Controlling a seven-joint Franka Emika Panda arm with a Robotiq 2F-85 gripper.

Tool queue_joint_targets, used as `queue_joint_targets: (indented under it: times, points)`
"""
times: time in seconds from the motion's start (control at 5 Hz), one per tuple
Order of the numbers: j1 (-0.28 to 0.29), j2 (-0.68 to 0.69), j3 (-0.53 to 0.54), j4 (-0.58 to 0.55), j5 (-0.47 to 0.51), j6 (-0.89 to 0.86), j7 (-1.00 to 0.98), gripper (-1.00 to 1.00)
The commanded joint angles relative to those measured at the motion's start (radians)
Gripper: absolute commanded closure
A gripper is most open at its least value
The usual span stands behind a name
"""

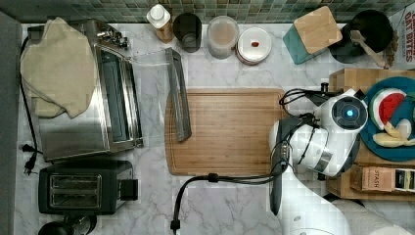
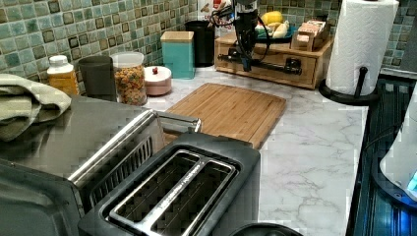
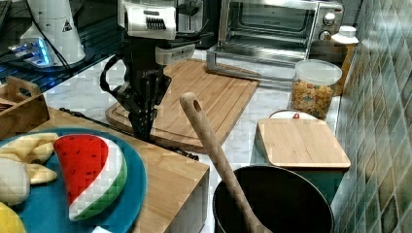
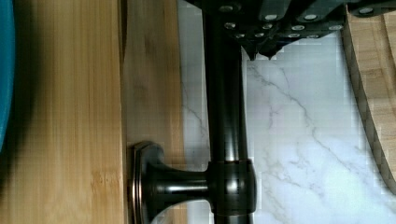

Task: Close the drawer.

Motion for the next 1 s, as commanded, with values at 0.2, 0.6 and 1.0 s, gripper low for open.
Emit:
queue_joint_targets:
  times: [0.2, 0.6, 1.0]
  points:
    - [-0.15, -0.054, -0.156, 0.111, -0.022, -0.02, -0.021, 1.0]
    - [-0.145, -0.053, -0.162, 0.111, -0.019, -0.02, -0.023, 1.0]
    - [-0.144, -0.053, -0.163, 0.111, -0.019, -0.019, -0.024, 1.0]
